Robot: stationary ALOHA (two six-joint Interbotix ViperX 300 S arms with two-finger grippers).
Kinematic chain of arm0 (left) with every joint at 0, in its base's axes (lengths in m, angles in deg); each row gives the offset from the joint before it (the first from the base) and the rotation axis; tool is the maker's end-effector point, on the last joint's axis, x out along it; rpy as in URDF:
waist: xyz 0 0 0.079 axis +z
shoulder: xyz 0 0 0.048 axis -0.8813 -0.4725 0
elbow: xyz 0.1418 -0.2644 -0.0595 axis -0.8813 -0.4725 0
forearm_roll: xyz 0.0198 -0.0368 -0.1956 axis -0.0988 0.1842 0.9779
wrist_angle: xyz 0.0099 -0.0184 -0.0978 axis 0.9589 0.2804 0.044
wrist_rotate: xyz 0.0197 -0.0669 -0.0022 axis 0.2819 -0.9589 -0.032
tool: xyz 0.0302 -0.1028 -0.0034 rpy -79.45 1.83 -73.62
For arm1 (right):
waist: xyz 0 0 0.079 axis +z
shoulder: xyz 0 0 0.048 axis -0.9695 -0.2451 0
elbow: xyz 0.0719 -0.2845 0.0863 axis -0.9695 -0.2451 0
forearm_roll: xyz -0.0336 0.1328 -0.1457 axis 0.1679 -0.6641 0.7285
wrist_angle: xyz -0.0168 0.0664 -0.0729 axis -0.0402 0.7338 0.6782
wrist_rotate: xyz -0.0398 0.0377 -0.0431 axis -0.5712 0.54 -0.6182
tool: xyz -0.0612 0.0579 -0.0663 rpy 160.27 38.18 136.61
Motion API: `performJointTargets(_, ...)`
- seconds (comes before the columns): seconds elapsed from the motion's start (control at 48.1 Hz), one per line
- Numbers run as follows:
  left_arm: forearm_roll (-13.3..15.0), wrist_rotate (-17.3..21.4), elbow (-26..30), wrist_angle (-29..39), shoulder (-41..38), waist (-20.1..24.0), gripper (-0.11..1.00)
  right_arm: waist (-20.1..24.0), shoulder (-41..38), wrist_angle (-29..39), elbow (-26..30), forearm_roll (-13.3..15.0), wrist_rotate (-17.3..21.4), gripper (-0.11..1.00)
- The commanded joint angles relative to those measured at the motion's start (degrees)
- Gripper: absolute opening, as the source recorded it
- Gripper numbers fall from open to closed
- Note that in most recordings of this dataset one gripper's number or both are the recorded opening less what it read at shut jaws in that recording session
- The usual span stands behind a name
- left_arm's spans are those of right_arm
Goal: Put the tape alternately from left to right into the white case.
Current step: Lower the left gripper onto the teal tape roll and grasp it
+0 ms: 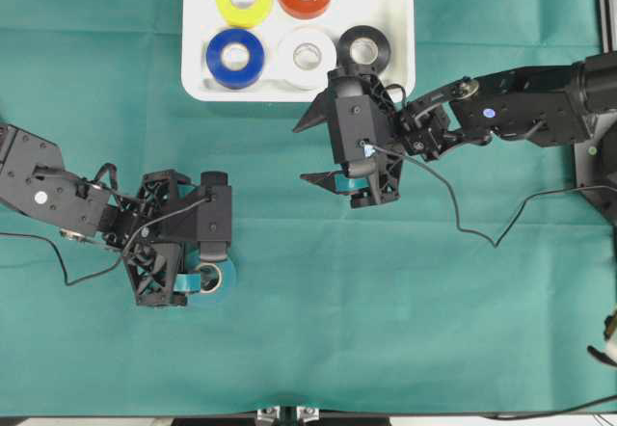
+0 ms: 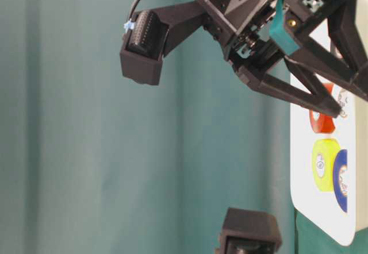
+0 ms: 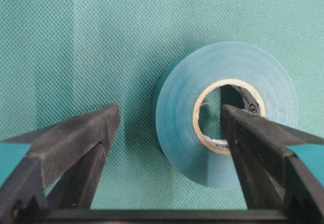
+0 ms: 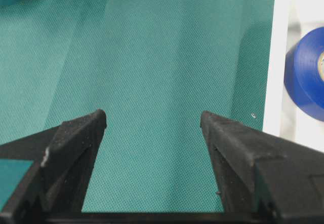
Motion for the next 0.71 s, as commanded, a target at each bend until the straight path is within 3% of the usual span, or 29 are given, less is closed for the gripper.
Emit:
performJointTargets(0.0, 0.1, -0.1, 0.6, 0.4, 0.5, 0.3, 0.79, 0.2, 1.7, -0.2, 1.0, -0.1, 0.2, 0.81)
performJointTargets(0.146, 0.1, -0.1, 0.8, 0.4, 1.1, 0.4, 0.72, 0.2, 1.7, -0.2, 1.0, -0.1, 0.2, 0.81)
performJointTargets(0.229, 0.1, -0.1, 0.9, 0.4, 1.1, 0.4, 0.56, 0.2, 1.6, -0.2, 1.0, -0.1, 0.2, 0.81)
performJointTargets(0.374, 0.1, 0.2, 1.1, 0.4, 1.7, 0.4, 0.17, 0.2, 1.7, -0.2, 1.0, -0.1, 0.2, 0.81)
performJointTargets(0.478, 0.1, 0.3, 1.5, 0.4, 2.5, 0.4, 0.0, 0.2, 1.7, -0.2, 1.0, -0.1, 0.2, 0.81)
performJointTargets(0.686, 0.1, 0.4, 1.6, 0.4, 3.7, 0.4, -0.03, 0.2, 1.7, -0.2, 0.9, -0.2, 0.2, 0.81)
